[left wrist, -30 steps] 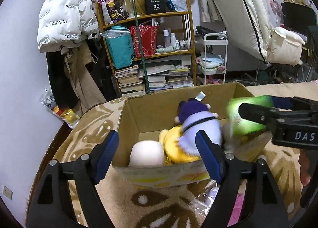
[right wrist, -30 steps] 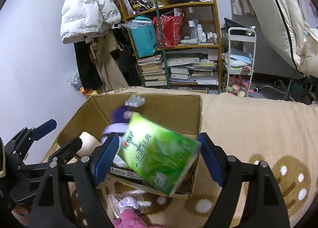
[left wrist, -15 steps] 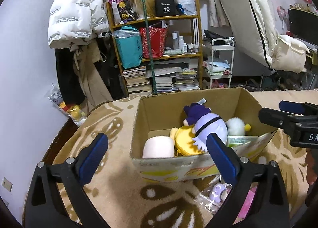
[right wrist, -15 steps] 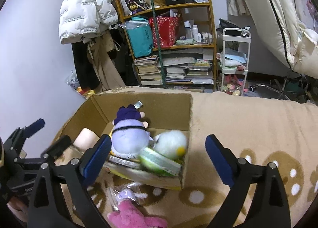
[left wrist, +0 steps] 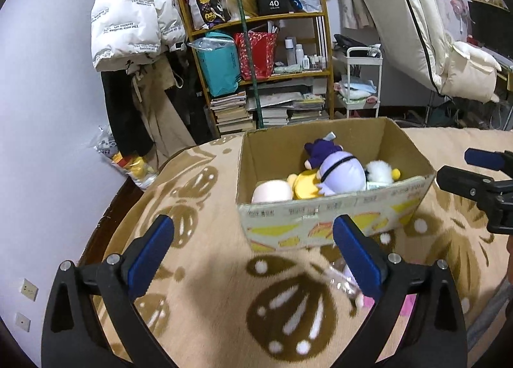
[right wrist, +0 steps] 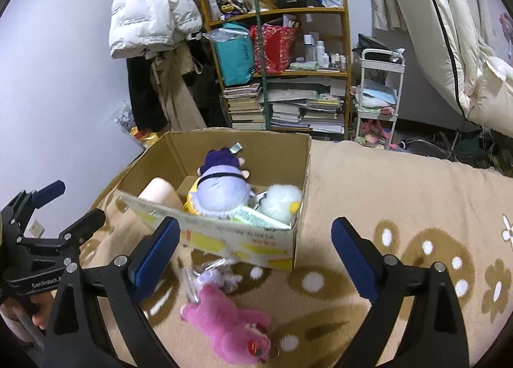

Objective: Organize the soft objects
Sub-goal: 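Move both grippers back toward the pink bear and bagged toy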

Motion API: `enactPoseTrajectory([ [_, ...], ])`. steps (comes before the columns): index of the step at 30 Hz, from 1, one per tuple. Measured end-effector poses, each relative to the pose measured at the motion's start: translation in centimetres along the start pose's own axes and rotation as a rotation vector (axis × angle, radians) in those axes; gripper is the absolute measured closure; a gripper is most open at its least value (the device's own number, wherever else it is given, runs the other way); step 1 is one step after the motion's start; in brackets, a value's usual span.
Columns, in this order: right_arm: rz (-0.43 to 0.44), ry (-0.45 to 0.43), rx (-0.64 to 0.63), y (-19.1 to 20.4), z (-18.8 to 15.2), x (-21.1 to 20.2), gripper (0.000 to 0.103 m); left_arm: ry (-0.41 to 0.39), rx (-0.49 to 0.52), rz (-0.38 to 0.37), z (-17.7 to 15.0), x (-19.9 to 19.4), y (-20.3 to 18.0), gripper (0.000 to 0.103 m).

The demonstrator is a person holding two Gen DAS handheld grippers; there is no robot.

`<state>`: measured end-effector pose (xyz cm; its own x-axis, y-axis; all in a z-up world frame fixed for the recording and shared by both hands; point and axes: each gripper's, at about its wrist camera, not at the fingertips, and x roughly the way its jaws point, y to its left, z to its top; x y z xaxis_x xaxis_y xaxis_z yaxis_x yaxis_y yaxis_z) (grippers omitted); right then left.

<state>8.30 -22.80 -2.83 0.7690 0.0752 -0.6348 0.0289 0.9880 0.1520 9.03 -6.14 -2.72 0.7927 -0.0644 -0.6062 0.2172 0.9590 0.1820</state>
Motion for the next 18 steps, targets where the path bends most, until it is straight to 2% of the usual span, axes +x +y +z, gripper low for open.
enactPoseTrajectory([
  [7,0.011,0.056,-0.023,0.9,-1.1,-1.2,0.003,0.021,0.0,0.002,-0.9,-1.7,0.2,0.004],
  [18,0.008,0.182,-0.044,1.4,-3.0,0.5,0.004,0.077,0.003,-0.031,-2.2,-1.5,0.1,0.004],
])
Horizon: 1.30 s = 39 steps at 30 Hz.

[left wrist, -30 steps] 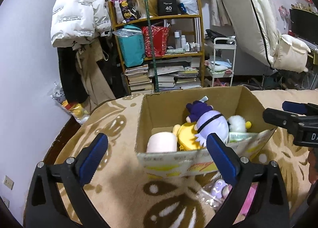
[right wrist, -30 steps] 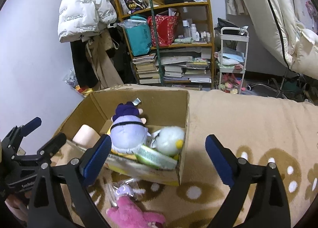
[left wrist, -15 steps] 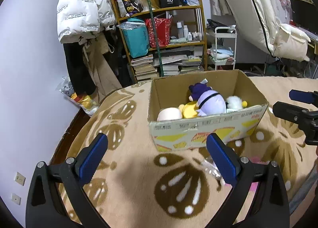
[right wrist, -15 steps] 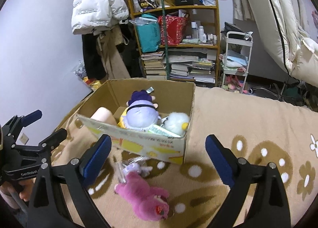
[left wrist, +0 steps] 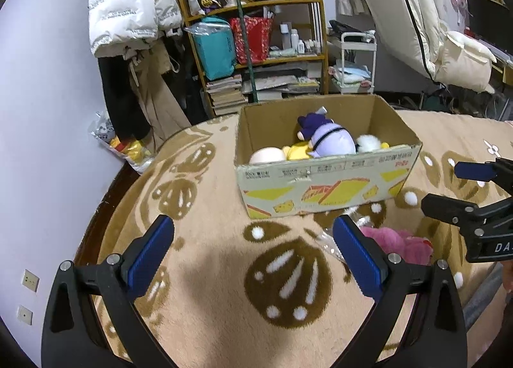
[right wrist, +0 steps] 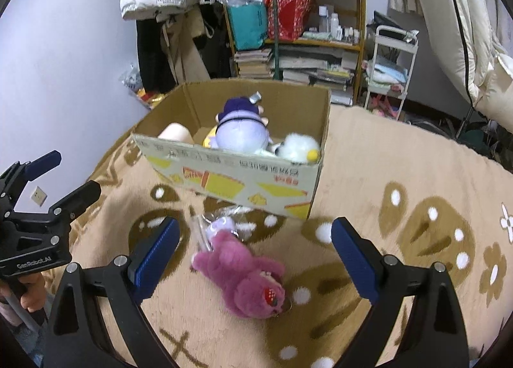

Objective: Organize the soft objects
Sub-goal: 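Move both grippers back toward the pink bear and bagged toy, then grasp the pink bear plush with the right gripper while the left gripper grasps the bagged lavender toy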

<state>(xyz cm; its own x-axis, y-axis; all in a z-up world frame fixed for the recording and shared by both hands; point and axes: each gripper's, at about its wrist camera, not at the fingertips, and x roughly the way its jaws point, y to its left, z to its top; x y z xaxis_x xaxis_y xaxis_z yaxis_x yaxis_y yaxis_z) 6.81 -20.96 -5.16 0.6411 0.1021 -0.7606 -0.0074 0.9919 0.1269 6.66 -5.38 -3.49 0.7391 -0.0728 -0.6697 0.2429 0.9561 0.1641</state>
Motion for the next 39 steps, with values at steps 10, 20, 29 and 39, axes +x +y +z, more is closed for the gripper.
enactPoseTrajectory([
  [10,-0.003,0.113,0.008,-0.5,-0.6,3.3,0.004,0.1,0.003,-0.053,-0.9,3.8,-0.8,0.004],
  [20,0.002,0.216,0.016,-0.5,-1.1,6.1,0.004,0.181,0.048,-0.068,-2.0,6.5,-2.1,0.004],
  [29,0.05,0.306,0.068,-0.9,-1.7,8.2,0.005,0.232,0.045,-0.092,-2.7,8.3,-2.3,0.004],
  [39,0.107,0.41,0.139,-1.6,-2.3,10.6,0.018,0.283,0.055,-0.122,-3.3,10.5,-2.8,0.005],
])
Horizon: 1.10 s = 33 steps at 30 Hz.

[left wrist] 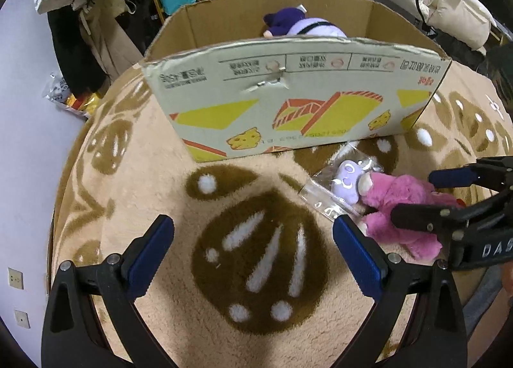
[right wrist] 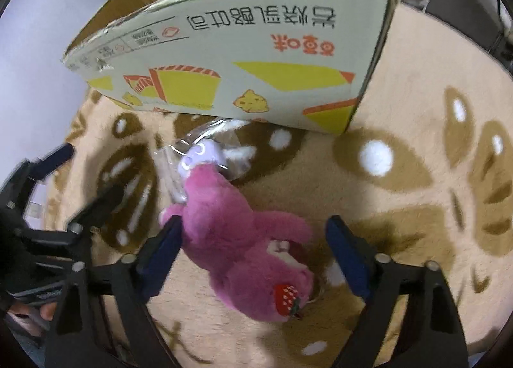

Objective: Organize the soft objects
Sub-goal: 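Grasp the pink bear plush with the right gripper while the left gripper grasps the bagged lavender toy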

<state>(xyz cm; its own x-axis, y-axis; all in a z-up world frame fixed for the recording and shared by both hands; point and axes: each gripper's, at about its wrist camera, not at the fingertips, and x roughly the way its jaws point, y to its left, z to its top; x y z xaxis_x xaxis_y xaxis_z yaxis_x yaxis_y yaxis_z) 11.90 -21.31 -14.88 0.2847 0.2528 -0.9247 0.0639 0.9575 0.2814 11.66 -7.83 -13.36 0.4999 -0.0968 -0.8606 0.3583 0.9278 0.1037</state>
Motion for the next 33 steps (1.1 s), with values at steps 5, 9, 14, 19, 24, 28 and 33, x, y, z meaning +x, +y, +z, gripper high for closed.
enactPoseTrajectory([
  [5,0.034,0.015,0.003,-0.1,0.0,0.4,0.025,0.018,0.01,-0.008,0.0,0.8,-0.2,0.005],
  [9,0.014,-0.014,-0.019,0.4,0.0,0.0,0.03,0.021,0.012,-0.007,0.1,1.2,-0.2,0.005],
  [14,0.003,-0.074,-0.04,0.9,-0.1,-1.6,0.057,-0.007,0.021,-0.011,0.3,0.8,-0.5,0.005],
  [19,0.016,-0.092,-0.039,0.7,0.0,-2.3,0.067,-0.014,0.049,-0.031,0.6,1.1,-1.3,0.005],
  [24,-0.015,-0.111,-0.028,0.6,0.4,-2.3,0.067,-0.002,0.105,-0.044,0.6,2.0,-2.7,0.005],
  [28,-0.003,-0.117,-0.002,0.0,0.8,-2.4,0.067,0.0,0.141,-0.057,0.7,2.7,-3.7,0.005],
  [33,0.01,-0.107,0.009,-0.3,1.0,-2.1,0.066,0.008,0.158,-0.089,0.9,3.9,-4.6,0.005],
])
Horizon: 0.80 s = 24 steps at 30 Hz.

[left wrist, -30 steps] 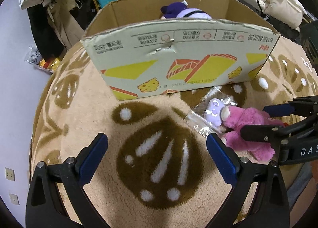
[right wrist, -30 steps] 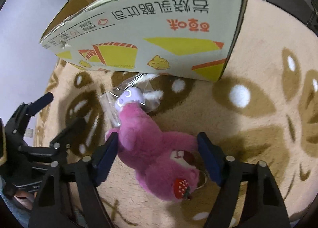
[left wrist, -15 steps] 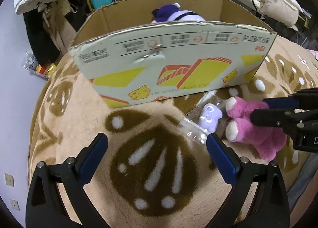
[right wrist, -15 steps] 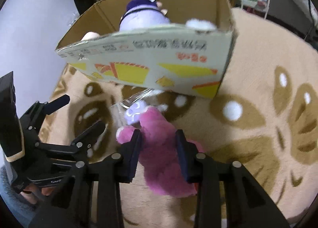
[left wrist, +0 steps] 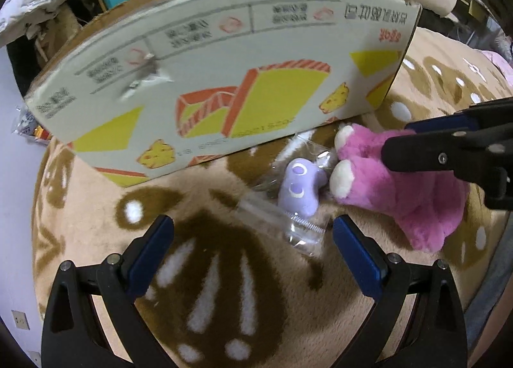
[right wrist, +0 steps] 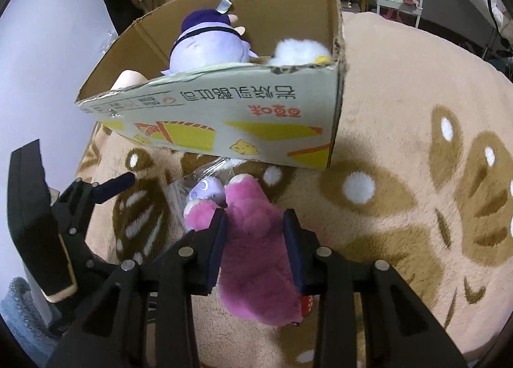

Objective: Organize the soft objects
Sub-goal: 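Grasp the pink bear plush with the right gripper while the left gripper grasps the bagged lavender toy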

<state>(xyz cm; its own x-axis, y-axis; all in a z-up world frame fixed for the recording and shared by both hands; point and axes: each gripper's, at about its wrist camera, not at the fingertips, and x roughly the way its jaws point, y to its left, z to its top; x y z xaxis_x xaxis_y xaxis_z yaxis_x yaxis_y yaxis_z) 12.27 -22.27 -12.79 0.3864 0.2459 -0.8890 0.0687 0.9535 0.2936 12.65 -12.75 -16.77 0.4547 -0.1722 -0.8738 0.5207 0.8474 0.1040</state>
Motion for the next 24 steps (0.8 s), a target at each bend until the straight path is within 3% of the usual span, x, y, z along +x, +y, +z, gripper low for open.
enactPoseTrajectory([
  [9,0.021,0.03,0.023,-0.4,0.0,1.7,0.052,-0.026,0.039,-0.005,1.1,1.7,-0.7,0.005],
  [24,0.067,0.07,0.026,-0.5,-0.2,2.6,0.045,-0.068,0.038,-0.024,1.9,2.7,-0.4,0.007],
])
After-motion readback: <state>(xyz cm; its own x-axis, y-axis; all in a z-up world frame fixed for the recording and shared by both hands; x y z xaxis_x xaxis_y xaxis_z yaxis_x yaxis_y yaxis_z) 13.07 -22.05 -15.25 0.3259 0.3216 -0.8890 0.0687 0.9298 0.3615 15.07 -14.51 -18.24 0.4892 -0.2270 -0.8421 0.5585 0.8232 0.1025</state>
